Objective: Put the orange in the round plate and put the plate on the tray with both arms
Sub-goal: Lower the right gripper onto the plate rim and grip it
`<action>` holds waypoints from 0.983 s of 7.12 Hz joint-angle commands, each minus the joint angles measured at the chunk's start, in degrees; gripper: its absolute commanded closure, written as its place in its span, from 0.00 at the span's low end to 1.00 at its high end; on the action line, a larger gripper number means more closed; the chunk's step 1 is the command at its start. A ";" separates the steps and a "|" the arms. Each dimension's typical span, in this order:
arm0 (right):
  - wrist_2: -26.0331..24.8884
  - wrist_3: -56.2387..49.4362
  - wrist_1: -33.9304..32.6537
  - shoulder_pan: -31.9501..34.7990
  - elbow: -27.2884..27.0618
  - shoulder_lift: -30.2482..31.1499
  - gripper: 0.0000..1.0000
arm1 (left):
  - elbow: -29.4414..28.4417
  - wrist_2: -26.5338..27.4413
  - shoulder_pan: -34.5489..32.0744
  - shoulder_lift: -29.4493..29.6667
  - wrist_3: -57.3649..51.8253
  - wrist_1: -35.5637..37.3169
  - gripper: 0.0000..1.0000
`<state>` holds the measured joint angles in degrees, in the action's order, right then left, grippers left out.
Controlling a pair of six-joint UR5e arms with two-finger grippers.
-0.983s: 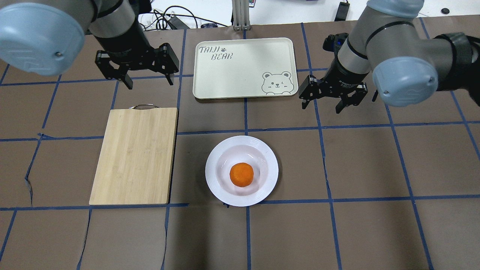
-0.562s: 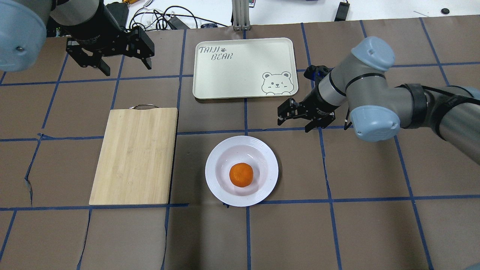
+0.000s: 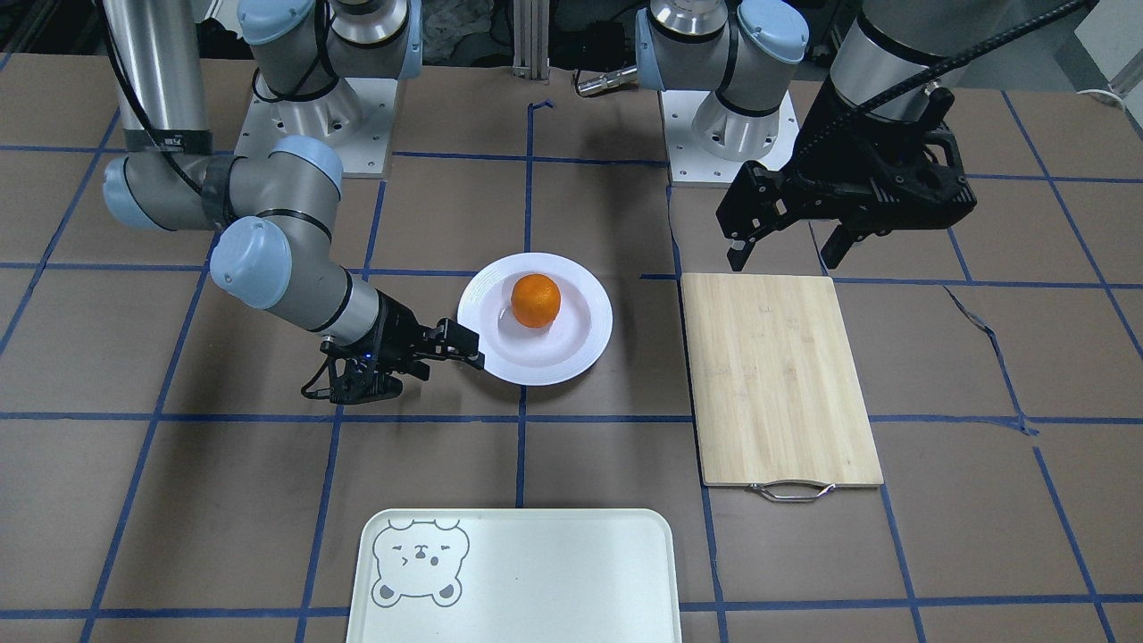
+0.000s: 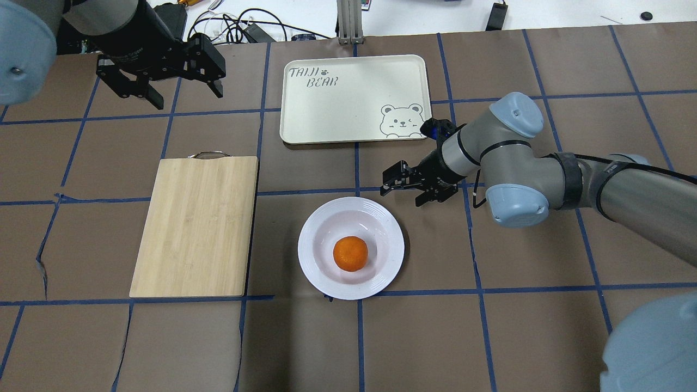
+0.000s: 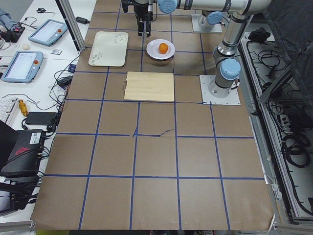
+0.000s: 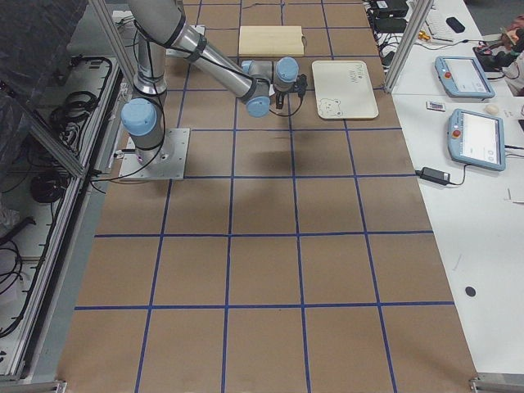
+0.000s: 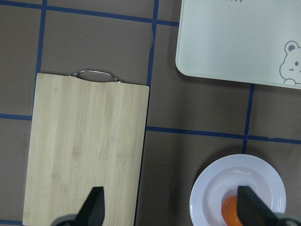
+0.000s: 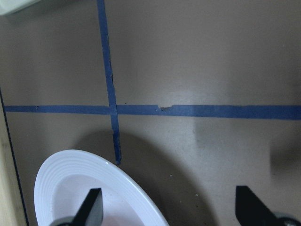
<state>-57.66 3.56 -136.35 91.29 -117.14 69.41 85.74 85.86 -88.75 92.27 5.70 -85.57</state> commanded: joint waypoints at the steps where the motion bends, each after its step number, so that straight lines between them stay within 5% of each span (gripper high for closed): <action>1: -0.08 0.04 -2.43 2.48 -0.98 -1.90 0.00 | -0.14 -0.08 0.33 -0.08 -0.16 -0.12 0.00; 4: -0.34 0.04 -2.43 4.25 -1.16 -1.91 0.21 | -0.23 -0.08 0.33 -0.16 -0.16 -0.74 0.00; 7: -0.87 0.57 -2.34 4.51 -1.95 -1.30 0.21 | -0.23 -0.08 0.42 -0.16 -0.16 -0.74 0.00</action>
<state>-58.31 3.88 -138.76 95.70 -118.84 67.74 85.52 85.78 -88.40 92.11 5.54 -86.31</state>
